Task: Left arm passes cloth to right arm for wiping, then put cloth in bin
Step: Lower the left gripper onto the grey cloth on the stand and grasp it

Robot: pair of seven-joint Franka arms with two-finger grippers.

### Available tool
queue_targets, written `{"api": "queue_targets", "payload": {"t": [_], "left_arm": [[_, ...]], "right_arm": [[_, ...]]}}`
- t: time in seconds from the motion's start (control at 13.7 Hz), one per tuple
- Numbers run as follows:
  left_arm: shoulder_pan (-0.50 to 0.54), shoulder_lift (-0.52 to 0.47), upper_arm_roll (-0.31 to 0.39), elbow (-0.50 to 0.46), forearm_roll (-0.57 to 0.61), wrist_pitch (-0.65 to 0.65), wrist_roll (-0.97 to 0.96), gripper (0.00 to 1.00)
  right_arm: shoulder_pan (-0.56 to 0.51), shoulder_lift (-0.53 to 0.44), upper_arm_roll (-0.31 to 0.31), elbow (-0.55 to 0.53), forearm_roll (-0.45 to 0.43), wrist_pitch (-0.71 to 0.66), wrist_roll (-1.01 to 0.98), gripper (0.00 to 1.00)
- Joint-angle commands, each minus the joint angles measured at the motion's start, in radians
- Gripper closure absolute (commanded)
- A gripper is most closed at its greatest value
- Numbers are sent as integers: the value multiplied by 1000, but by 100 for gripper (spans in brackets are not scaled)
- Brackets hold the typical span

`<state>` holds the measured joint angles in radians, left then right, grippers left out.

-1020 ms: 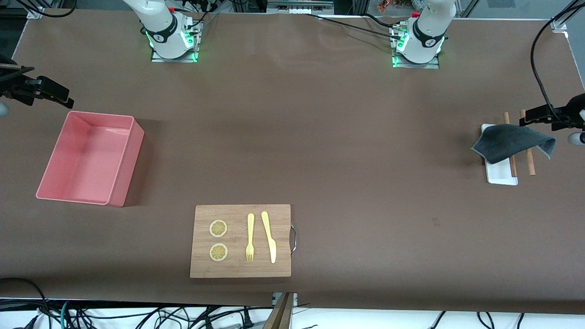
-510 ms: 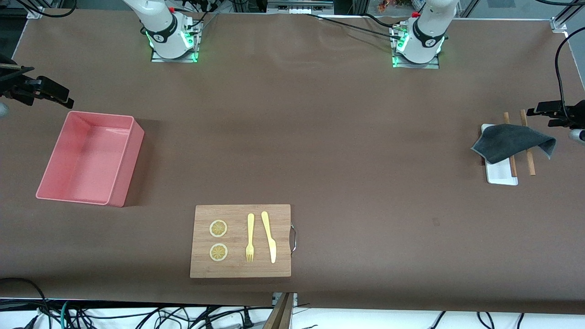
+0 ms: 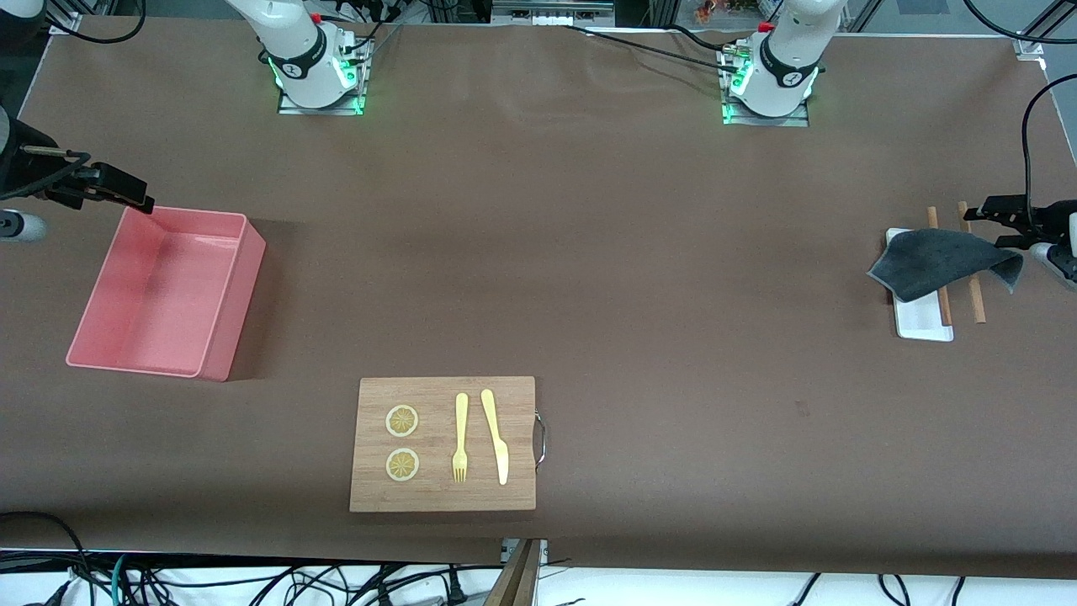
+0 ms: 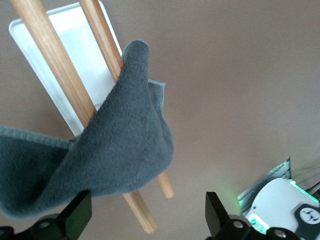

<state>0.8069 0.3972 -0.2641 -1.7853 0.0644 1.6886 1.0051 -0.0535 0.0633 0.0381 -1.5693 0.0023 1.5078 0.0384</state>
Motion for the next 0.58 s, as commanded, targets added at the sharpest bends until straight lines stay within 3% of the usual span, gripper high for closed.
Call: {"api": "queue_targets", "payload": {"t": [0.0, 0.51], "left_arm": [[5, 26, -9, 26, 35, 8, 66, 0], [-9, 14, -26, 52, 40, -1, 67, 0]], "right_arm": [[6, 20, 0, 15, 13, -12, 11, 0], [21, 36, 0, 14, 13, -52, 29, 0]]}}
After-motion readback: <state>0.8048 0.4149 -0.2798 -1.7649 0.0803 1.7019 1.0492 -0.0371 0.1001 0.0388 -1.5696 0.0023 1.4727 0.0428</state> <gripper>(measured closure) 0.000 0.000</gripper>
